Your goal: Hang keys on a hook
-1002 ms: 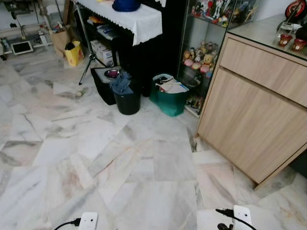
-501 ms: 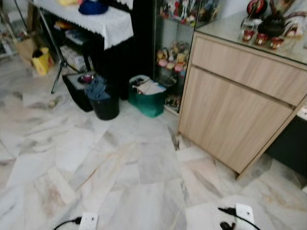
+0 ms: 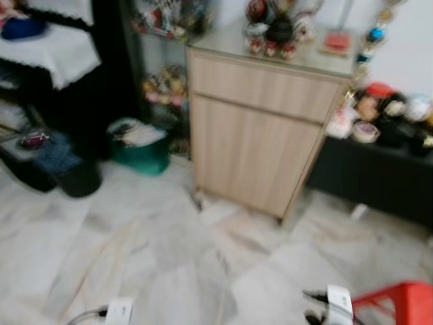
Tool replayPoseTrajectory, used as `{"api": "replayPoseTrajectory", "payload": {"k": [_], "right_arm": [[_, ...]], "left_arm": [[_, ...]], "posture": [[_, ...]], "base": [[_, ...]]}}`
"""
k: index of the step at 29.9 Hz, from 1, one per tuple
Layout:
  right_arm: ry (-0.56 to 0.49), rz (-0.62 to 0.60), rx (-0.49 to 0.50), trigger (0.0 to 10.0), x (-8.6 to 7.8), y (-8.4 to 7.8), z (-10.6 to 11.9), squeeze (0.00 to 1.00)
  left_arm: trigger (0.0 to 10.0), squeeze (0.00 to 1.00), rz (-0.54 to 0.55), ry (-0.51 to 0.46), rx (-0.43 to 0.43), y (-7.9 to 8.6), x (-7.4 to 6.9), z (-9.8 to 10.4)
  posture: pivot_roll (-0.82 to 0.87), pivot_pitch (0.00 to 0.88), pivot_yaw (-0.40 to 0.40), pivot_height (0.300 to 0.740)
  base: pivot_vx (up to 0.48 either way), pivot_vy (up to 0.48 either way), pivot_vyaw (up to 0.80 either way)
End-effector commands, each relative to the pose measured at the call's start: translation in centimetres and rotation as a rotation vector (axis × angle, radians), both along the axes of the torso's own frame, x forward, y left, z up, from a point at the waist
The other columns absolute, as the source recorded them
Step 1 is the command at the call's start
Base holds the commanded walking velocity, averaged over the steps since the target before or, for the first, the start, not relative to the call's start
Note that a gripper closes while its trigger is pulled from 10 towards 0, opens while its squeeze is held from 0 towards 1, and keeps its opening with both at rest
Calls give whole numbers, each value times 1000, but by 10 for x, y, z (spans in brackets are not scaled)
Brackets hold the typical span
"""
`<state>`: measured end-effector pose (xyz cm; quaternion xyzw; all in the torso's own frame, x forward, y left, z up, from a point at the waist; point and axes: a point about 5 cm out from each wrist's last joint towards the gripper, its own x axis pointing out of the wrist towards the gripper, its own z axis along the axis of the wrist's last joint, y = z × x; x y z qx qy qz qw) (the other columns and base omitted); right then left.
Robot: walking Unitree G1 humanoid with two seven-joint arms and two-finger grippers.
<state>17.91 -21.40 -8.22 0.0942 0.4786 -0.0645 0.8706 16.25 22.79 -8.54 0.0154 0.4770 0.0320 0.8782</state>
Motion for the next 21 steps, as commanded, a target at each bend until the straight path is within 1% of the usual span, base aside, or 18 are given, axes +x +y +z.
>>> {"api": "replayPoseTrajectory", "payload": {"k": [1,9,21], "right_arm": [[5,-10,-11,10000,-1,-5,1,0],[-1,-9,-16,10000,2,-6,2,0],[-4,-6,-18,10000,2,-7,3,0]], "left_arm": [[10000,0,5,7,-12,-4,1,-1],[10000,0,13,-3,-25,-12,5,-1],[10000,0,31,-1,-26,-12,1,-2]], "posture": [[43,0,-16,729],[51,0,-28,729],[54,0,-31,729]], "base": [[0,0,-781],[0,0,-776],[0,0,-777]]}}
